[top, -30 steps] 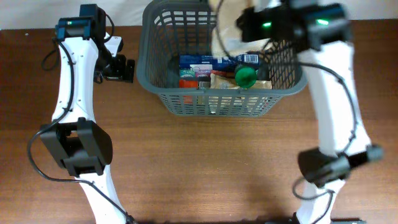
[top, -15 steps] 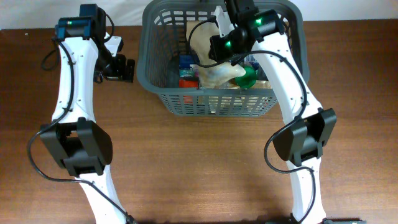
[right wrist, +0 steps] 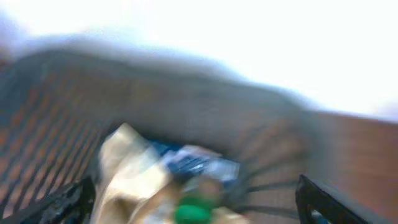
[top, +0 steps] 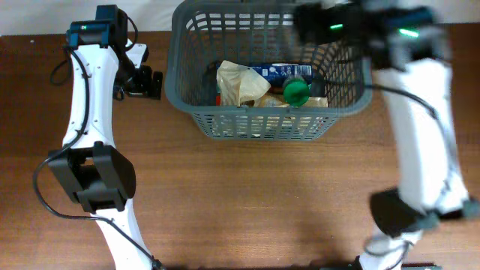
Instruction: Pack container
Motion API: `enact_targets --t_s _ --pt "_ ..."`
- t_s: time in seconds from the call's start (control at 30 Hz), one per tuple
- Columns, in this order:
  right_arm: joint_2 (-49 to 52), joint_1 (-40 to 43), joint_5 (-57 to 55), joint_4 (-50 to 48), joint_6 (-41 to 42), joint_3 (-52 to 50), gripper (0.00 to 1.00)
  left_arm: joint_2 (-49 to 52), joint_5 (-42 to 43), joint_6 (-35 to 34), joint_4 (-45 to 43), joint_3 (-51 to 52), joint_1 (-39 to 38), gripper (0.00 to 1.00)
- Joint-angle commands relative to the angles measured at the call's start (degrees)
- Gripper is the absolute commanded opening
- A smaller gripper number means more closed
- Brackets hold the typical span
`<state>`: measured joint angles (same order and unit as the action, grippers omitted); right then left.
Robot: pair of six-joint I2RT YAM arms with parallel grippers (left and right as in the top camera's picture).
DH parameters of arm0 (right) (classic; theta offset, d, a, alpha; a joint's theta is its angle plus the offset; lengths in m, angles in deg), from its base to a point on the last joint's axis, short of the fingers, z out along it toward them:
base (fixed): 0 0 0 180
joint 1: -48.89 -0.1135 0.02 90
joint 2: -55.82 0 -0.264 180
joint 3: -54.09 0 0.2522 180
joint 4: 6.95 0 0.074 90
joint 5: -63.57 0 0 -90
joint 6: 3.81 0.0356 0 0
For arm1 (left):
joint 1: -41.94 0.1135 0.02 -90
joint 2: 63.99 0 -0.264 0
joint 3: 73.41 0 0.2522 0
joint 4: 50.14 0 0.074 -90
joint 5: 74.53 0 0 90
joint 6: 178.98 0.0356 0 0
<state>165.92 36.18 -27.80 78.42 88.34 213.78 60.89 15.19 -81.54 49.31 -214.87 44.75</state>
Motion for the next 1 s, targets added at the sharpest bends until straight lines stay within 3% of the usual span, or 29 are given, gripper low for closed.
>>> enact_targets --t_s 0.0,0.13,0.33,0.7,0.97 --pt "-7.5 8.5 -8.6 0.3 -0.3 1.4 0.99 -0.2 -0.2 -0.3 -0.1 0.2 0.3 0.99" --pt "-8.9 23.3 -8.7 2.0 -0.2 1.2 0.99 -0.2 -0.2 -0.3 -0.1 0.2 0.3 0.99" --pt "-6.6 38.2 8.4 2.8 0.2 -5.1 0.99 -0.2 -0.2 -0.3 -0.1 0.2 0.3 0.99" --pt "-5.5 39.7 10.0 2.8 0.2 -21.2 0.99 -0.2 -0.2 -0.3 -0.1 0.2 0.3 0.99" --pt "-5.5 39.7 10.0 2.8 0.2 -24.7 0.99 -0.2 -0.2 -0.3 -0.1 0.2 0.3 0.99"
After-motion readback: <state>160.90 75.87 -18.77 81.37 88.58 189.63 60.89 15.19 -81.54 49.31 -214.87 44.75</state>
